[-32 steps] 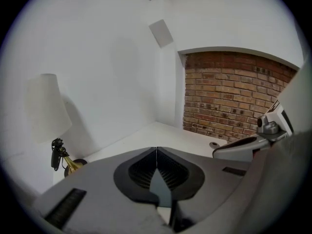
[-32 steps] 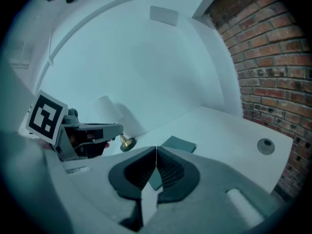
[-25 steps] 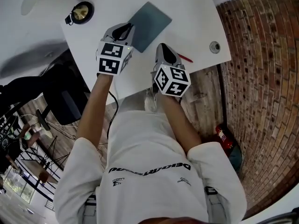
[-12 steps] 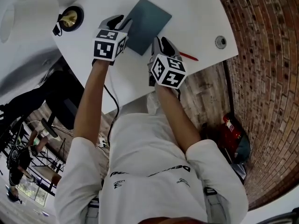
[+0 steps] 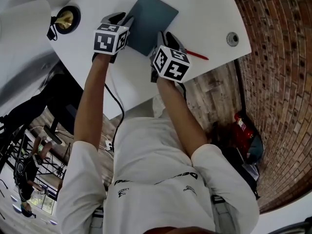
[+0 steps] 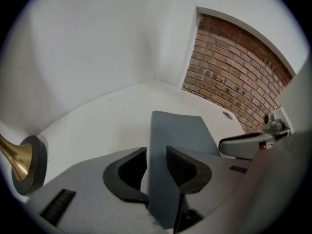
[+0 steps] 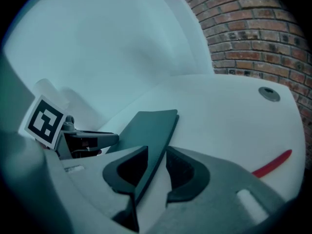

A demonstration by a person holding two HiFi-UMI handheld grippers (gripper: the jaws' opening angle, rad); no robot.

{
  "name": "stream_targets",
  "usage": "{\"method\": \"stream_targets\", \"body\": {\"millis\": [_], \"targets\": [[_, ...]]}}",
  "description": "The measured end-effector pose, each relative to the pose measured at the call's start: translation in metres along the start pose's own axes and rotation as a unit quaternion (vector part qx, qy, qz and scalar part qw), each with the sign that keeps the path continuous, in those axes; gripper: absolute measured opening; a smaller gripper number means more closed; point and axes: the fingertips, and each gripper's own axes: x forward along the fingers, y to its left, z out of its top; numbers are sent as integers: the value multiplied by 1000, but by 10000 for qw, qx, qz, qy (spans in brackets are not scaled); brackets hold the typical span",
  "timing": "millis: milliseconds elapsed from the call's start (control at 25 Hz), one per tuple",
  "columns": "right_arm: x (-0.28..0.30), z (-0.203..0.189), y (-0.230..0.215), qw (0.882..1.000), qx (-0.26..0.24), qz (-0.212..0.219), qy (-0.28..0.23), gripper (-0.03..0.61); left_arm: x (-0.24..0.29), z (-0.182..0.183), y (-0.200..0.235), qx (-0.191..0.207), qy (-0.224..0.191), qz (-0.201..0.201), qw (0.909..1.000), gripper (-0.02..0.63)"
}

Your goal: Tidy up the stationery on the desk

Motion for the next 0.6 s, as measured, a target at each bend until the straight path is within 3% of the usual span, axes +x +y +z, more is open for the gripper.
{"method": "stream_targets", "body": {"millis": [600], "targets": [[13,-8,2,9995,-108,42,304,78,10,-6,-5,-179,442,-580,9972,123]]}}
